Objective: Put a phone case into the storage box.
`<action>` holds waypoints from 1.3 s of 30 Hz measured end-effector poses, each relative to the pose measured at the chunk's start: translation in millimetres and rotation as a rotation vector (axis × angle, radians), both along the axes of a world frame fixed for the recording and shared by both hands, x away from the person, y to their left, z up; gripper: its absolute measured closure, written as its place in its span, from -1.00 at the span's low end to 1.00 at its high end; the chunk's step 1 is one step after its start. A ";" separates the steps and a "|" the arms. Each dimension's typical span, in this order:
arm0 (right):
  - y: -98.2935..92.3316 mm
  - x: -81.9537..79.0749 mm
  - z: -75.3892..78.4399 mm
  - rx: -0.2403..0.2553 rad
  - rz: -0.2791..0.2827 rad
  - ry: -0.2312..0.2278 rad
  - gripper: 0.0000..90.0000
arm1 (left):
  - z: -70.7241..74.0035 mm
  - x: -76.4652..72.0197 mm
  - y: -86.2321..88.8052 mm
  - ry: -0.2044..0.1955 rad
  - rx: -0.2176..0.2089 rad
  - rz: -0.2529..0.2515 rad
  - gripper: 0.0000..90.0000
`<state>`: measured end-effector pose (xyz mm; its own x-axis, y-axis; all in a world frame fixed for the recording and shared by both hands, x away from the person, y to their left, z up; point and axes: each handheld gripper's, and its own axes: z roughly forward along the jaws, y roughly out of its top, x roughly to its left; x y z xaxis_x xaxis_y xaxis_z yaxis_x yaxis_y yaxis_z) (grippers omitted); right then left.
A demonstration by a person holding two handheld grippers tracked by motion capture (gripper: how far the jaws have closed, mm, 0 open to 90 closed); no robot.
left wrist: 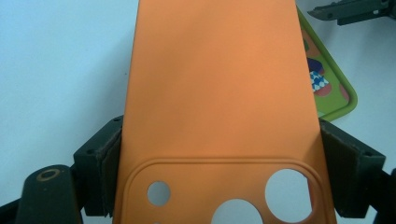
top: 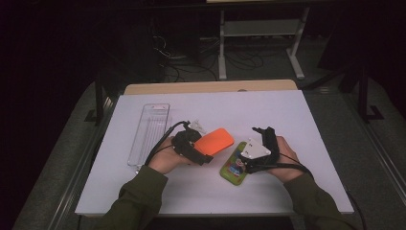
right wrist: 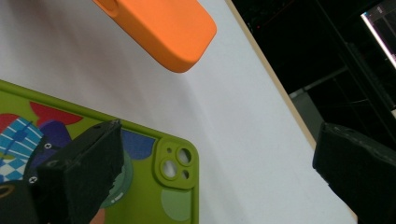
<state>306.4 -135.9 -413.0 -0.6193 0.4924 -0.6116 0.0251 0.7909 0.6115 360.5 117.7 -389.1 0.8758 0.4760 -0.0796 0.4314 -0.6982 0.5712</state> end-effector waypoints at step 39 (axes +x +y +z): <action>25.4 -13.0 -5.2 -0.295 0.090 -0.380 -0.96 | 6.9 -1.1 0.5 -0.009 -0.008 0.009 -0.65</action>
